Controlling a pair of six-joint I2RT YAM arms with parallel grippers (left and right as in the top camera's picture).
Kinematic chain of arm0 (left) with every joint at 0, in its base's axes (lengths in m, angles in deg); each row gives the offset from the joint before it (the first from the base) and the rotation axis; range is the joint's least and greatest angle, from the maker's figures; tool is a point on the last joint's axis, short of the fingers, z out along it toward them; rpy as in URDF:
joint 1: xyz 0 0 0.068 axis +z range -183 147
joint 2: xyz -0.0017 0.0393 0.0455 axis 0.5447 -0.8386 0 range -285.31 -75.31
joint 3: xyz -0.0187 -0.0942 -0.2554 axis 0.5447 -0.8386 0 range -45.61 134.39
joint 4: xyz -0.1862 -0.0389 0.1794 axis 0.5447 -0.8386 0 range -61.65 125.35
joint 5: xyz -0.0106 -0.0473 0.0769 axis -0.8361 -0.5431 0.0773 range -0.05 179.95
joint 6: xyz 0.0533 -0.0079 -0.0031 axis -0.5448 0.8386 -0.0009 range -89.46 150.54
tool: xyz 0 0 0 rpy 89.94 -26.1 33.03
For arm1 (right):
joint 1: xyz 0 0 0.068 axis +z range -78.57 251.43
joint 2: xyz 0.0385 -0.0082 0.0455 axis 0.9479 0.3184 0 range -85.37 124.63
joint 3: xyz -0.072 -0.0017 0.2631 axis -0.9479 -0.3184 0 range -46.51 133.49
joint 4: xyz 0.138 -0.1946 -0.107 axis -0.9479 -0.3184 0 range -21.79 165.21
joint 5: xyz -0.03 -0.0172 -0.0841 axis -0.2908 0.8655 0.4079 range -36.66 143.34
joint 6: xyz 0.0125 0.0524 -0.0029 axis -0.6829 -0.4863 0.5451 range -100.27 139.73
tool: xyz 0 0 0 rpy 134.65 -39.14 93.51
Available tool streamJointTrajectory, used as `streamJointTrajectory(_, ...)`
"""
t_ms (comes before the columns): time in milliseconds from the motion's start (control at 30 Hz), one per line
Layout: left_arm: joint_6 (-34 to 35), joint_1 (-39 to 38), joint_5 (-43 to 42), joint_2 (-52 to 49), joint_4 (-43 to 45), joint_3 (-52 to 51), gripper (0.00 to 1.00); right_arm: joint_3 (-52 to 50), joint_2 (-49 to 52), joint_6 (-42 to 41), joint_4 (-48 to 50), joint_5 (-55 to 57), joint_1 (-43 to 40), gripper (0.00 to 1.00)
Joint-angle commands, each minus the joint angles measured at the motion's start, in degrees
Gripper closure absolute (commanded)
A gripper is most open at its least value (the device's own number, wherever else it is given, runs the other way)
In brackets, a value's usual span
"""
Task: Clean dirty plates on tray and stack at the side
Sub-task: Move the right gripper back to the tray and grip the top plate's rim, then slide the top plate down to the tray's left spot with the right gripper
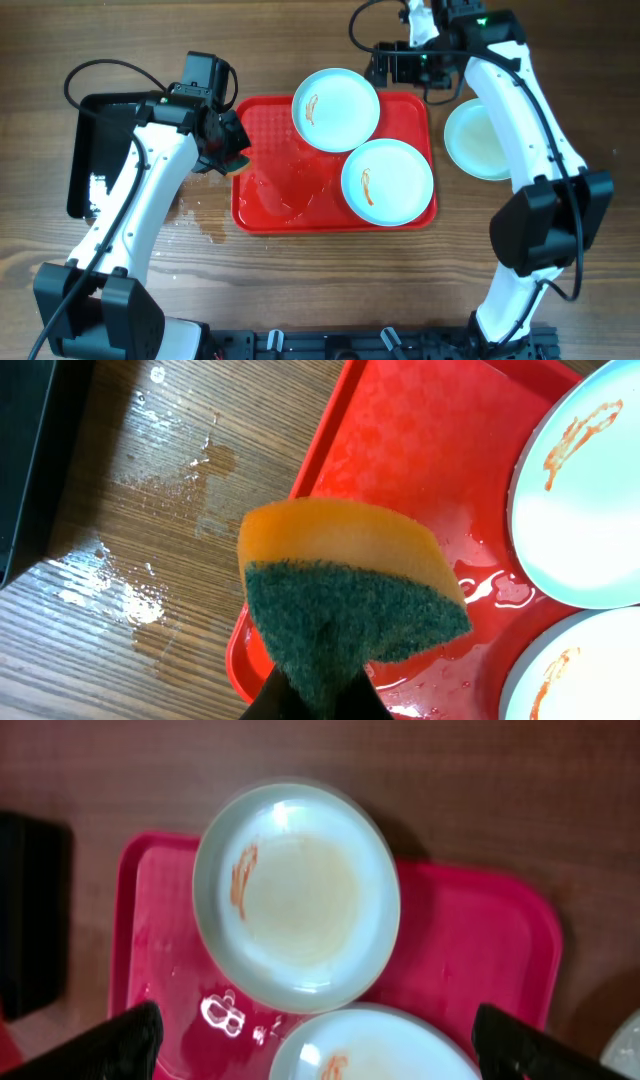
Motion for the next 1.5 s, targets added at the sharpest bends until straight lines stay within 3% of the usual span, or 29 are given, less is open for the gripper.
streamJointTrajectory(0, -0.7, 0.3, -0.5, -0.6, 0.0, -0.2, 0.96, -0.9, 2.3, 1.3, 5.1, 2.3, -0.1, 0.02)
streamJointTrajectory(233, -0.7, 0.3, -0.5, -0.6, 0.2, -0.2, 0.96, -1.1, 9.1, -1.3, 7.7, 5.5, -0.1, 0.22)
streamJointTrajectory(367, -0.7, 0.3, -0.5, -0.6, 0.7, -0.2, 0.96, -1.1, 14.3, -1.6, 7.2, 5.9, -0.1, 0.44)
streamJointTrajectory(567, -0.7, 0.3, -0.5, -0.6, 1.3, -0.2, 0.96, -1.2, 18.1, -1.6, 7.2, 3.8, 0.6, 0.46)
streamJointTrajectory(700, -0.7, 0.3, -0.5, -0.6, 1.3, -0.2, 0.96, -1.2, 18.2, -1.7, 7.2, 3.8, 1.5, 0.60)
streamJointTrajectory(833, -0.7, 0.3, -0.5, -0.6, 1.3, -0.2, 0.96, -1.2, 18.2, -1.8, 6.5, 3.1, 2.5, 0.68)
streamJointTrajectory(1033, -0.7, 0.3, -0.7, -0.6, 1.1, -0.2, 0.96, -1.9, 18.2, -1.7, 5.2, 3.6, 4.5, 0.70)
streamJointTrajectory(1167, -0.7, 0.3, -0.7, -0.6, 0.8, -0.2, 0.96, -2.9, 18.2, -2.2, 5.4, 3.6, 5.4, 0.96)
streamJointTrajectory(1467, -0.7, 0.3, -0.7, -0.6, 1.0, -0.2, 0.96, -3.0, 18.2, -3.7, 3.7, -5.4, 7.0, 0.96)
